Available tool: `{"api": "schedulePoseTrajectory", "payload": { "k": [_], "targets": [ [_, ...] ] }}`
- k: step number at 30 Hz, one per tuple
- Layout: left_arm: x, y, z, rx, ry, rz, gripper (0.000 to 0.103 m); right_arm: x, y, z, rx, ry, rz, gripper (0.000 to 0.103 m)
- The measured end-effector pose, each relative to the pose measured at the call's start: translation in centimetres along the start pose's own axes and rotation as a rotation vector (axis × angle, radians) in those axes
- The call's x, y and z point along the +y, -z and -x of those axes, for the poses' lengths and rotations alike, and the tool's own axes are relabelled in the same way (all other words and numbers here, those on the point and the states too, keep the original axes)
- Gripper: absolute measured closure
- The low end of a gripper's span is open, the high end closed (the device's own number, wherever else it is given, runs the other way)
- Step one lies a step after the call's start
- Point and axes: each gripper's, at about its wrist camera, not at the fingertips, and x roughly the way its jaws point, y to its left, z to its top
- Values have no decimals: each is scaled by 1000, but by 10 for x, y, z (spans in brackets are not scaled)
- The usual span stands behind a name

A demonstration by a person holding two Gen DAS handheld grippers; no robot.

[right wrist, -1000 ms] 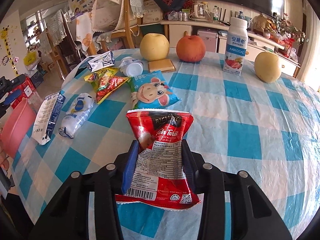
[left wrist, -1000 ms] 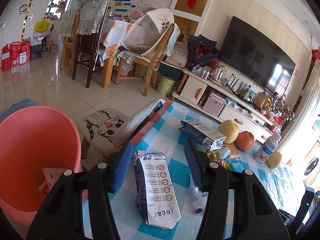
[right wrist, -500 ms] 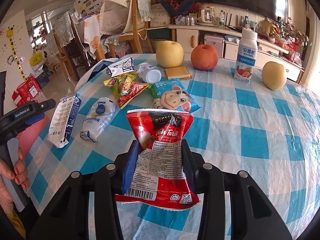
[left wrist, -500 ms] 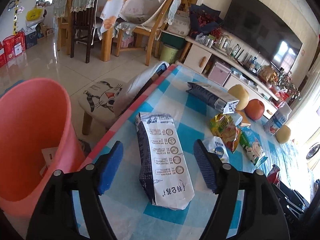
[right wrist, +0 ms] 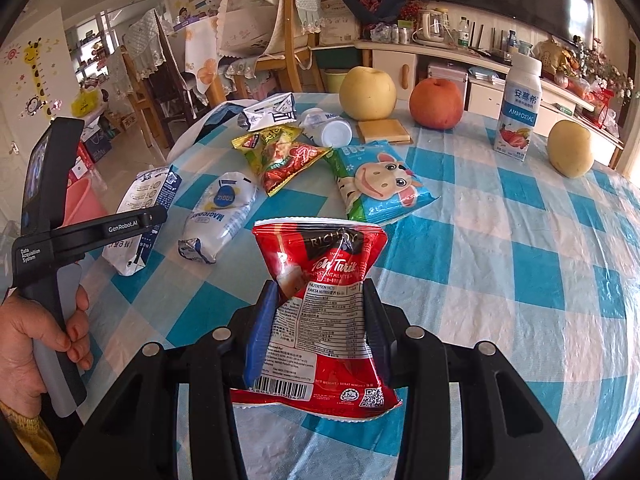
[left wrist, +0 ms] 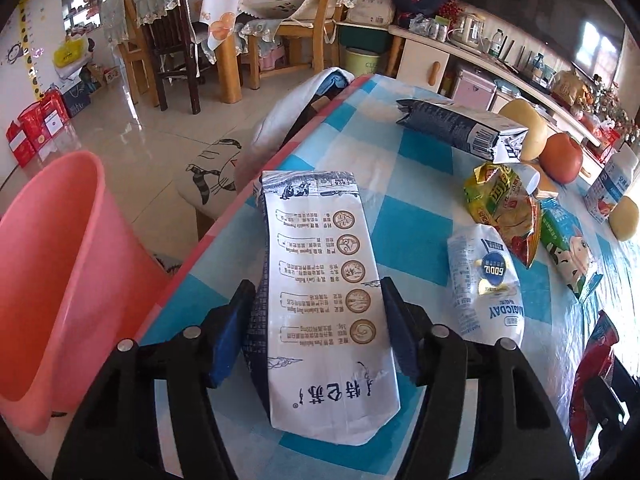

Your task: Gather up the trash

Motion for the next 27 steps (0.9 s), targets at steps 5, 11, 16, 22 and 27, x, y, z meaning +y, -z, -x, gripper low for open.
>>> {"api": "schedulePoseTrajectory", "payload": {
  "k": [5,11,16,22,27],
  "targets": [
    [5,-3,8,-15,76,27,40,11,-2,2,-8,-24,11,59],
    [29,-15,41,-120,102,105,40,31,-14,9,-28,-96,3,59],
    [73,-29,64,-181,111,236,78,66,-33,14,-40,-198,10,59],
    [115,-32,72,-180,152,333,78,122,-54,14,-54,-293,72,59],
    [110,-31,59,-114,179,316,57,124,-53,12,-62,-261,57,59]
  ]
}}
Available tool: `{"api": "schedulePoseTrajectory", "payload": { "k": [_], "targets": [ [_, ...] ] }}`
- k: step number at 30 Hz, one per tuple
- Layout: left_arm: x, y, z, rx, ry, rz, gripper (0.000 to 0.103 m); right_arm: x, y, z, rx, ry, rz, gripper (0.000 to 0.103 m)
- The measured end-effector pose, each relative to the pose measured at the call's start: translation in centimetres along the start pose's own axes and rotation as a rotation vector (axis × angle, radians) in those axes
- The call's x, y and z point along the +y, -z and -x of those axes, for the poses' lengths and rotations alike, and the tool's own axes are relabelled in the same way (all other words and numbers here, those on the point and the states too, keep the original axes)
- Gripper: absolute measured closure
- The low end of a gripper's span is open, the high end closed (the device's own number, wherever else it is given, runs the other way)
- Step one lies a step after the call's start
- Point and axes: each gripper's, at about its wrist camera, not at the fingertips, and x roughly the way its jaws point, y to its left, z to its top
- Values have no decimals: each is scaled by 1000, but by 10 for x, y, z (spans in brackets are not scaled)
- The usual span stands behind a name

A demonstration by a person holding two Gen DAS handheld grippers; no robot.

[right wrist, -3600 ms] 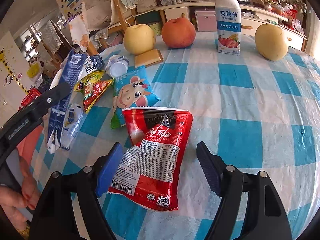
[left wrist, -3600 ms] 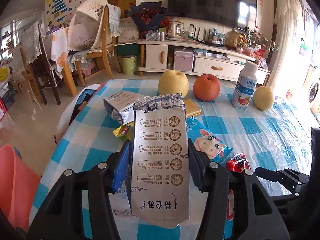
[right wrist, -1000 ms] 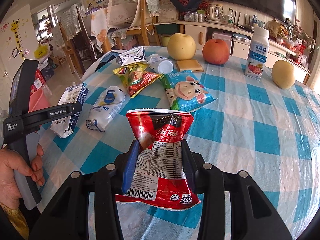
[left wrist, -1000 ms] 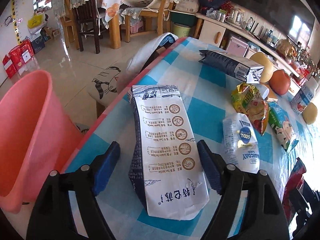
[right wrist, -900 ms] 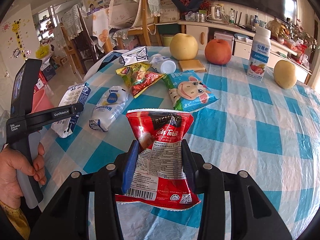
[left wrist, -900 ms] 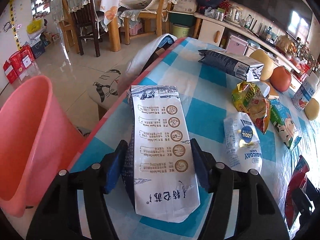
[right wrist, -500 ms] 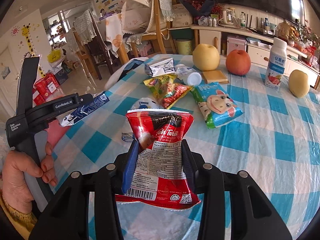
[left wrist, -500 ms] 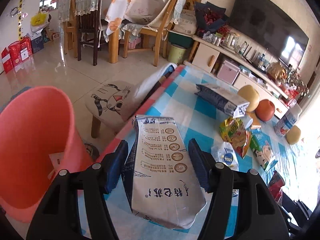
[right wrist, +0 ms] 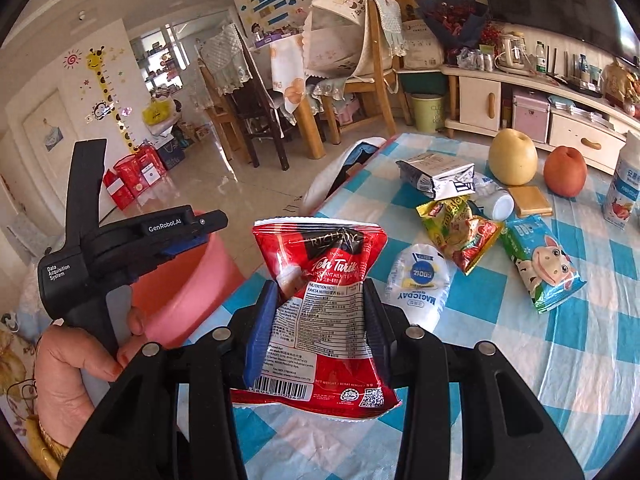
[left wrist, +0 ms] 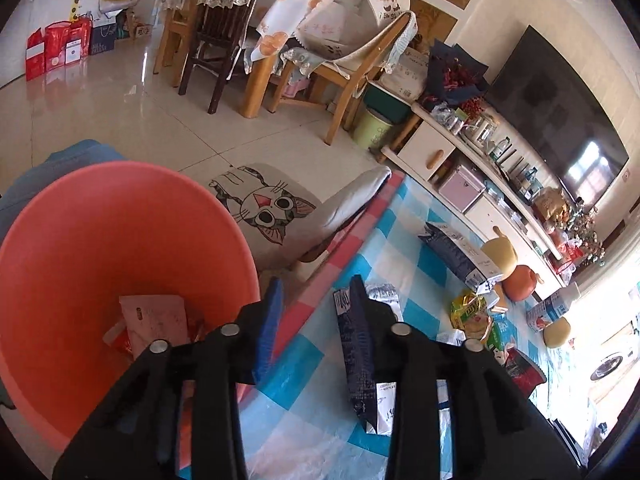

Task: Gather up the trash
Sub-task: 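Grasp the dark blue milk carton with the left gripper, then open the left gripper over the pink bucket while the right drops the red wrapper in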

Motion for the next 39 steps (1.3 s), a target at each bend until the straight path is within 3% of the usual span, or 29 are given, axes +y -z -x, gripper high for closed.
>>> {"api": "schedulePoseTrajectory", "payload": {
  "k": [1,2,6,11,13,22,24,26,28,33,39],
  "targets": [
    [-6,3,-3,15,-3,-11,44,-4,3,1,2,11,-10,59],
    [-14,7,-8,32,-6,-27,38,-9,6,2,5,26,-22,59],
    [-46,29,-31,82,-70,-128,28,-34,21,13,13,88,-51,59],
    [-66,49,-59,134,-192,-210,20,-63,34,25,12,117,-89,59],
    [-71,51,-61,118,-204,-213,16,-71,38,28,8,108,-101,59],
    [-96,67,-84,129,-256,-312,16,-93,49,29,17,71,-142,59],
    [-98,69,-82,111,-239,-322,28,-96,52,28,20,69,-152,59],
    [-102,72,-80,91,-226,-355,61,-100,53,28,23,71,-159,59],
    [-104,72,-78,91,-208,-367,75,-102,54,26,26,68,-169,59],
    [-101,69,-70,89,-123,-327,78,-100,54,27,22,67,-168,59],
    [-84,46,-36,5,-65,-246,78,-83,45,26,17,43,-150,59]
  ]
}}
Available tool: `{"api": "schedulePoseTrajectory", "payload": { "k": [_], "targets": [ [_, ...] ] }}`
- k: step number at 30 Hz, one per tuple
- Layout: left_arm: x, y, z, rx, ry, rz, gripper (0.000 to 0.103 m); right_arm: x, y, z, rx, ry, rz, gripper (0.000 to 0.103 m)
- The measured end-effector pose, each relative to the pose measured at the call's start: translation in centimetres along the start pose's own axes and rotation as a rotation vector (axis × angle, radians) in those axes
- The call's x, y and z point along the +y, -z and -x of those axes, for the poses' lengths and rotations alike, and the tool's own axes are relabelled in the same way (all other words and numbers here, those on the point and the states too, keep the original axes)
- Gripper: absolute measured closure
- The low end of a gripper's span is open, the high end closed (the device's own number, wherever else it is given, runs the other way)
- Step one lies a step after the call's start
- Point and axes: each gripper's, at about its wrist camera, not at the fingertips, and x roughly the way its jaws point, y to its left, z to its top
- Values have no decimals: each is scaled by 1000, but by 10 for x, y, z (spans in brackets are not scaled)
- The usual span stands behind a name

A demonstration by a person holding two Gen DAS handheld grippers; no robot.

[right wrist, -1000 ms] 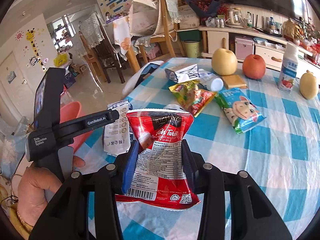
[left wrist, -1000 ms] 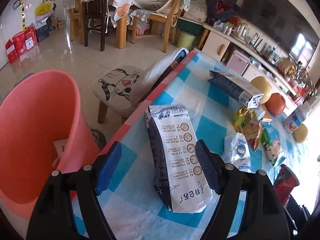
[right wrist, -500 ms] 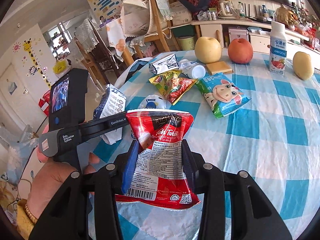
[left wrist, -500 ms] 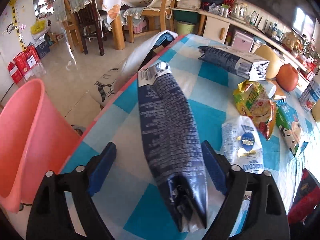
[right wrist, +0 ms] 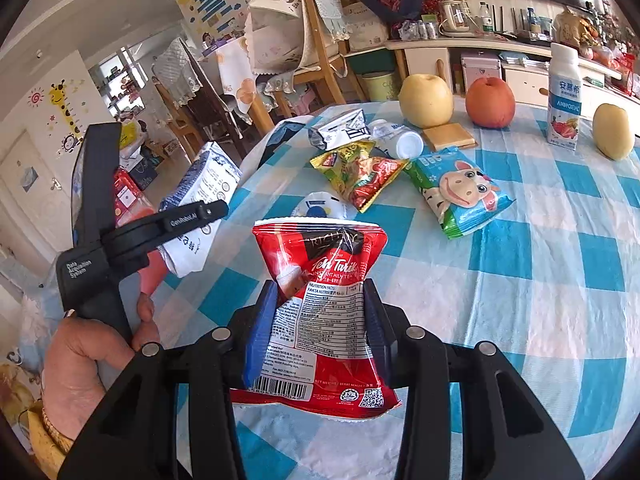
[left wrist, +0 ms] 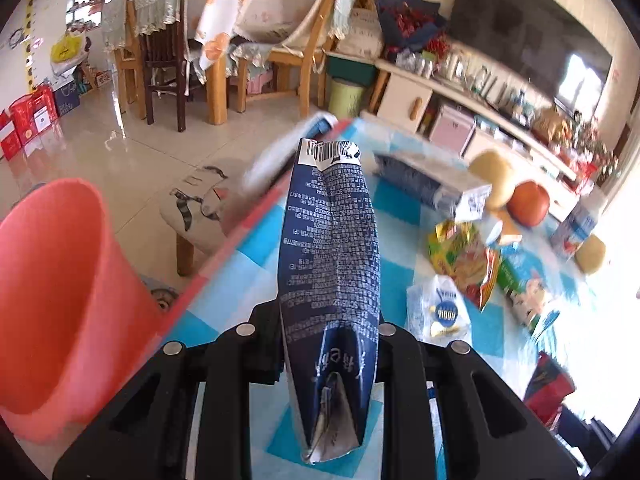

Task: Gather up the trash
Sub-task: 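Open the left gripper over the pink bucket while the right drops the red wrapper in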

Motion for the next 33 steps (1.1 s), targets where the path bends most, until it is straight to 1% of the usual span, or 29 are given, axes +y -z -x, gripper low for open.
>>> {"api": "schedulePoseTrajectory", "payload": {
  "k": [2,4,7,9,12,16,21,22,23,24,25,26,27,28,29,30,31,33],
  "targets": [
    [16,-10,15,-41,1,40,78,11,-4,-2,2,-18,13,59],
    [37,-20,31,-82,-14,85,78,24,-8,-5,6,-43,29,59],
    [70,-30,48,-115,-35,150,78,53,-18,-12,13,-96,65,59],
    [100,-34,58,-132,-69,210,78,76,-26,-18,17,-143,91,59],
    [139,-36,66,-141,-119,279,78,117,-38,-28,25,-219,140,59],
    [181,-35,72,-136,-157,364,77,169,-53,-45,45,-322,181,59],
    [212,-35,71,-115,-186,447,77,221,-66,-70,67,-379,229,58],
    [217,-35,70,-108,-191,462,71,228,-67,-77,76,-384,231,58],
    [221,-35,68,-102,-198,479,62,234,-68,-84,90,-390,232,56],
    [226,-34,68,-100,-212,497,60,240,-68,-91,101,-388,237,55],
    [232,-33,67,-96,-235,521,52,244,-68,-97,106,-378,242,54],
    [236,-31,68,-95,-246,537,40,245,-68,-101,109,-367,240,48],
    [240,-30,68,-95,-257,551,34,244,-68,-103,111,-353,227,40],
    [243,-29,69,-98,-262,558,27,240,-67,-103,107,-346,210,37],
    [245,-28,71,-103,-271,565,23,235,-66,-100,95,-338,194,32],
    [245,-28,72,-110,-277,571,22,231,-65,-98,85,-322,186,26],
    [244,-29,72,-118,-280,576,20,225,-65,-92,66,-294,181,24],
    [240,-29,74,-138,-276,576,19,211,-62,-80,32,-246,178,19]
  ]
}}
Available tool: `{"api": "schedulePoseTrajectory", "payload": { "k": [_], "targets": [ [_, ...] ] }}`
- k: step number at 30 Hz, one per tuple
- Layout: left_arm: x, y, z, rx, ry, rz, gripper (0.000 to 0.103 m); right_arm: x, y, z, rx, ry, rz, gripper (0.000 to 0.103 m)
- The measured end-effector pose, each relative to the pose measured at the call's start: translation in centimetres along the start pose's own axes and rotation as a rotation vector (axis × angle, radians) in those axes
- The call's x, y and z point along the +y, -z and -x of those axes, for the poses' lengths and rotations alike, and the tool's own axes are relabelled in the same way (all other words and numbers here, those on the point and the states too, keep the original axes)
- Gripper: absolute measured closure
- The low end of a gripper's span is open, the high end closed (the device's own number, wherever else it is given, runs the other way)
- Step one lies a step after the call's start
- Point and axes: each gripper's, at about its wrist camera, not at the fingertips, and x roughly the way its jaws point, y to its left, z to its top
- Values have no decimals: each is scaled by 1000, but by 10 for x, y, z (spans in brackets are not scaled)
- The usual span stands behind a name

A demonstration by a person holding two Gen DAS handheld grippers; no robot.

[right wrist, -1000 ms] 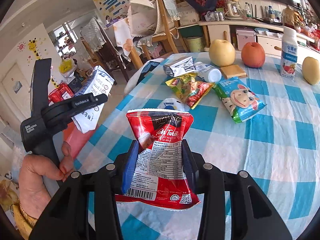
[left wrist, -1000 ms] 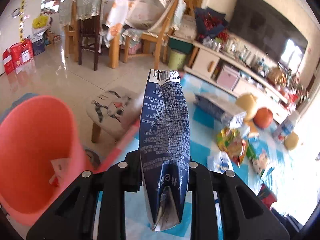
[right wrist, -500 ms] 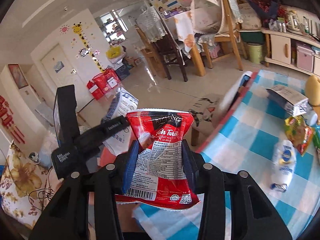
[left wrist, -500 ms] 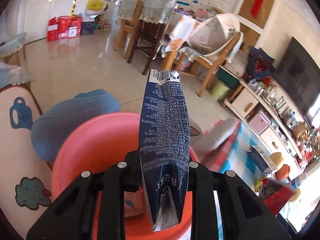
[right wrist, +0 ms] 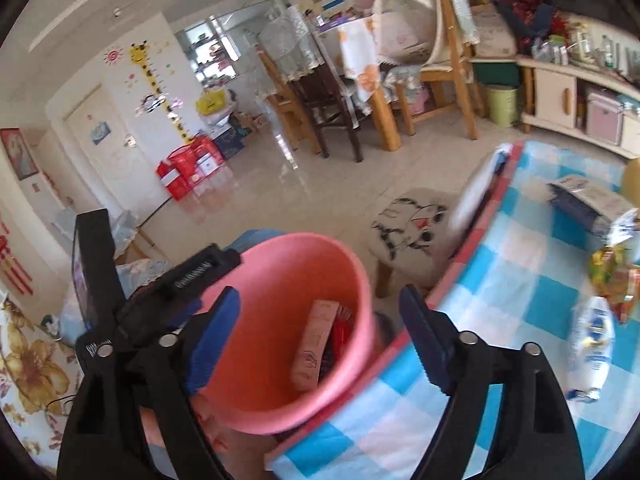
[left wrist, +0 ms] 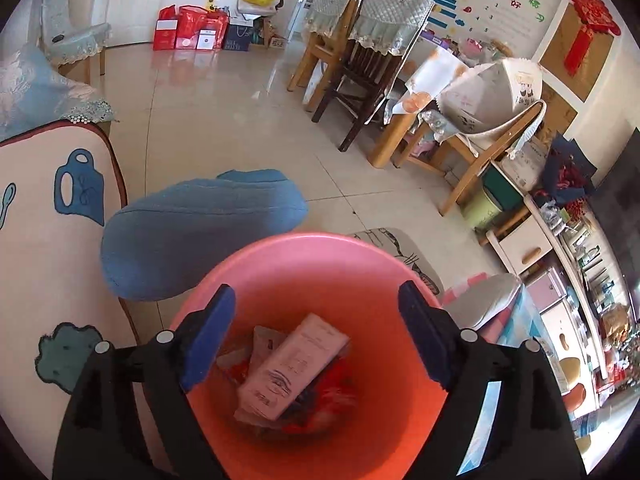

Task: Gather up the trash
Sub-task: 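Open the left gripper over the pink bucket while the right drops the red wrapper in, then move both grippers back over the table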

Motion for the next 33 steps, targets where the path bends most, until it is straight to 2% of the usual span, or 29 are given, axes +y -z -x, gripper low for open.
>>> {"api": "schedulePoseTrajectory", "payload": {
  "k": [4,9,12,16,18,26,33],
  "targets": [
    [-14,7,7,-60,32,-35,18,-22,13,33,-56,109,-6,13],
    [-43,23,23,-172,159,-112,17,-52,34,59,-69,227,-30,11],
    [-61,32,34,-228,236,-171,12,-73,44,74,-68,269,-63,11],
    [-78,41,43,-242,352,-170,9,-95,60,93,-75,323,-67,10],
    [-88,46,45,-220,399,-191,7,-106,69,103,-85,353,-68,9],
    [-126,68,27,-27,314,-356,6,-150,84,131,-123,390,-135,8],
    [-133,85,17,21,290,-373,6,-183,89,135,-61,401,-174,7]
  ]
}}
